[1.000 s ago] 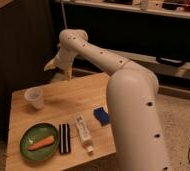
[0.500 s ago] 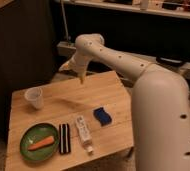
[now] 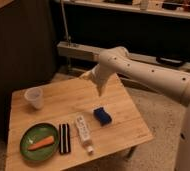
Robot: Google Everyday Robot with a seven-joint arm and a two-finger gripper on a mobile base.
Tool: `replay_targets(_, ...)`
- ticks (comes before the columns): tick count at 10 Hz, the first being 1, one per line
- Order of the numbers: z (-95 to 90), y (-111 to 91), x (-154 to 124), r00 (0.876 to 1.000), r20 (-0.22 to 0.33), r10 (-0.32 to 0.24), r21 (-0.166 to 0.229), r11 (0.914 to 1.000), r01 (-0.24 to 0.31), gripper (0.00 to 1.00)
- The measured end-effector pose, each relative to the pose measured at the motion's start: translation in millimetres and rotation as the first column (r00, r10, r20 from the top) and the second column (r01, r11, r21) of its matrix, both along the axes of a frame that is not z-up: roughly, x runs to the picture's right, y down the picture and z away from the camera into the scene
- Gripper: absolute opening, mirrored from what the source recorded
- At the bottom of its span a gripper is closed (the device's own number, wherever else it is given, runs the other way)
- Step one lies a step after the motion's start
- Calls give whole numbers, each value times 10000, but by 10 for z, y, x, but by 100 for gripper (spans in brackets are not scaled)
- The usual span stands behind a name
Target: Move the arm in a circular motion
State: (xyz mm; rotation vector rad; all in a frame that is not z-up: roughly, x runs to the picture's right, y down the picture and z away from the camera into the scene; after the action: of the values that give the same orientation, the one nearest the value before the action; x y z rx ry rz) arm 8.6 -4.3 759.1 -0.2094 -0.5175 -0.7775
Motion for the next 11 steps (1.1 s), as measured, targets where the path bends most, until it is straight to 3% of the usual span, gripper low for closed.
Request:
replay_targets(1,-92,140,139,9992,-299,281,-24,9996,-282,80)
replay_targets(2,-294,445,345,9933,-893,729,-55,9973,-737,80)
replay_targets(4,-567,764,568,9877,-1247,943,-84,9953,-961,80)
replay_targets(7,-841,1016,667,9959,-866,277,-335,9990,-307,80)
replay_targets(9,-900,1048,481,9991,-270,-328,-478,9984,315,80)
replay_targets(11,-893,990,122,9946,513,-902,-472,9946,926,80)
